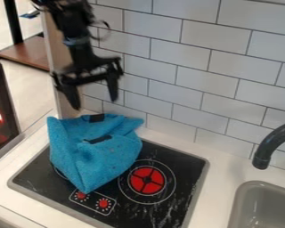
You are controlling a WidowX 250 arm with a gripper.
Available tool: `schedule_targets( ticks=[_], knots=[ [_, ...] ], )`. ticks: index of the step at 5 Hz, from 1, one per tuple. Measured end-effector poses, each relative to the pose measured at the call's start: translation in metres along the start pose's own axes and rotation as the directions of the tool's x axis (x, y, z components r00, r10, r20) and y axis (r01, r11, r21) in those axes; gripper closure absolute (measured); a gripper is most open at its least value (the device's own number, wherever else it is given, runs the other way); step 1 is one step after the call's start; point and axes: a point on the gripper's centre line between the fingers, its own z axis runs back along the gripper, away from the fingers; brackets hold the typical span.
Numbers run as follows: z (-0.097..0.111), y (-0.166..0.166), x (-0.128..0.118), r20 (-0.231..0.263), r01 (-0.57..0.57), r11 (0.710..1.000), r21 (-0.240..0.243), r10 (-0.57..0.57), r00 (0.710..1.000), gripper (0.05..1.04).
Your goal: Move the cloth towards the top left
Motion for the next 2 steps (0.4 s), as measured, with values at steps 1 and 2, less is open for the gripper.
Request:
schedule_targets(
  ticks=[1,2],
  knots=[
    [0.0129,-0.0024,-0.0033,0.006,0.043,0.999,-0.019,-0.042,0.999,0.084],
    [0.0130,-0.0001,-0.0129,-0.057,0.098,0.995,-0.010,-0.099,0.993,0.084]
  ],
)
